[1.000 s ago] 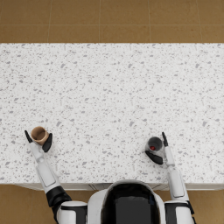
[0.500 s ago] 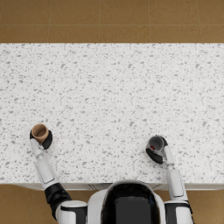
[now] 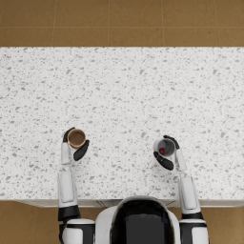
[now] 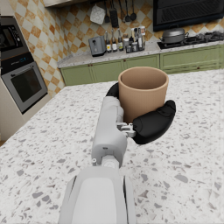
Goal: Pick up two cups and pour the berry on the right into the cup on the left
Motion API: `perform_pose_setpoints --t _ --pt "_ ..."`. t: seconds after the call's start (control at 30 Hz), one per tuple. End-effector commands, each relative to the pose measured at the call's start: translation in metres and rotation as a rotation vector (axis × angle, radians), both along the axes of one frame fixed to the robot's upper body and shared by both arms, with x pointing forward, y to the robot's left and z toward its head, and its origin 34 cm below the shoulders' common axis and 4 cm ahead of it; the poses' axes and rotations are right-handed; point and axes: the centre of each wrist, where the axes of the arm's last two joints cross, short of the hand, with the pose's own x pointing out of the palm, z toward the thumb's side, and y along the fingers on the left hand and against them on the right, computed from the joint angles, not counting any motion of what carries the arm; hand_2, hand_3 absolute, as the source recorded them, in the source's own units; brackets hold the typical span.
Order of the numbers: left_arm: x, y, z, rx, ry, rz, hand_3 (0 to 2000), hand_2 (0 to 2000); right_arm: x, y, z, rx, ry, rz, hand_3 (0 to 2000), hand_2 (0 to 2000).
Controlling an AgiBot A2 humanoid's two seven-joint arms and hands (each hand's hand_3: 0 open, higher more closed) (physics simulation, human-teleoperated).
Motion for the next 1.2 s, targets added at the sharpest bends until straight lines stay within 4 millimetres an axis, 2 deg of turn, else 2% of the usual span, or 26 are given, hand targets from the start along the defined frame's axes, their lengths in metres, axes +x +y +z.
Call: perform_pose_setpoints --t 0.03,0.13,0.3,0.57,0.73,0.87,1.2 --pt "0.010 -0.042 0.015 0.011 -0.056 -0.154 1280 2000 0.021 0.009 0.023 0.034 -0.088 0.010 1280 2000" --pt "0.013 -0.065 0.021 0.004 -0.081 -0.224 1280 2000 0.032 0.017 0.034 0.055 -0.121 0.025 1280 2000" --pt "0.008 -0.100 0.020 0.152 -0.097 -0.314 1280 2000 0.046 0.029 0.058 -0.059 -0.230 0.002 1280 2000" --pt "0.003 -0.133 0.024 0.232 -0.144 -0.389 1280 2000 0.052 0.063 0.095 -0.243 -0.409 0.000 1280 2000" --pt "0.002 -0.141 0.025 0.228 -0.151 -0.416 1280 2000 0.059 0.075 0.103 -0.372 -0.460 -0.031 1280 2000" --pt "0.004 -0.140 0.022 0.223 -0.137 -0.408 1280 2000 0.058 0.079 0.106 -0.479 -0.498 -0.075 1280 2000" --pt "0.007 -0.141 0.017 0.203 -0.119 -0.384 1280 2000 0.045 0.091 0.117 -0.744 -0.627 -0.177 1280 2000"
